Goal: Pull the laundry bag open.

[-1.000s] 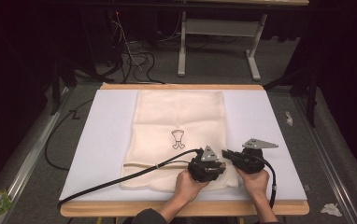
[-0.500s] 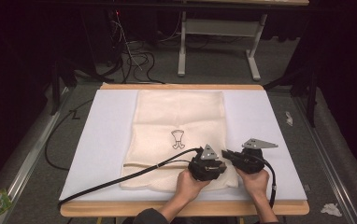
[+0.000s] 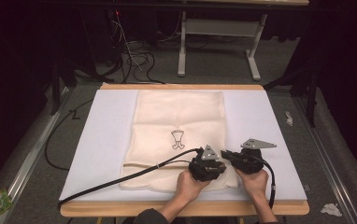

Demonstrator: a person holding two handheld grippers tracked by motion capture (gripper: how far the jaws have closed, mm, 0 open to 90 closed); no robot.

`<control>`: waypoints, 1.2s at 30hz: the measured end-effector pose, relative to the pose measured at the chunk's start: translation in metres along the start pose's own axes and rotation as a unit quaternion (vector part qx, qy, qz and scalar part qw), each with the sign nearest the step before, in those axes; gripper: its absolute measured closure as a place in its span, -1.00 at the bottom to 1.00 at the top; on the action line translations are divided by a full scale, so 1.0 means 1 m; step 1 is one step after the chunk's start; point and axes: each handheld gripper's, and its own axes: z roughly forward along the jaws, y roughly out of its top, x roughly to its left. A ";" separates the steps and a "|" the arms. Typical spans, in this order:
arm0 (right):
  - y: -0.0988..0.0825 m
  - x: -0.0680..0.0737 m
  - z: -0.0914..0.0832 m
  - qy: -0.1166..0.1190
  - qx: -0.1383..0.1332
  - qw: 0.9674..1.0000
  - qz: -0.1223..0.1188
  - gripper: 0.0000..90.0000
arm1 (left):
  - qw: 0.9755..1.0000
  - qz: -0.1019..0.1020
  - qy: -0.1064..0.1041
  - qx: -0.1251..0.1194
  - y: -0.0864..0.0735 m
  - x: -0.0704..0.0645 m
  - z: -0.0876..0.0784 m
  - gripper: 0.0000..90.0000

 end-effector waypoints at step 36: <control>-0.001 -0.003 -0.003 0.000 0.002 1.000 -0.005 0.97 | 1.000 0.002 -0.002 0.008 0.003 0.005 -0.009 0.93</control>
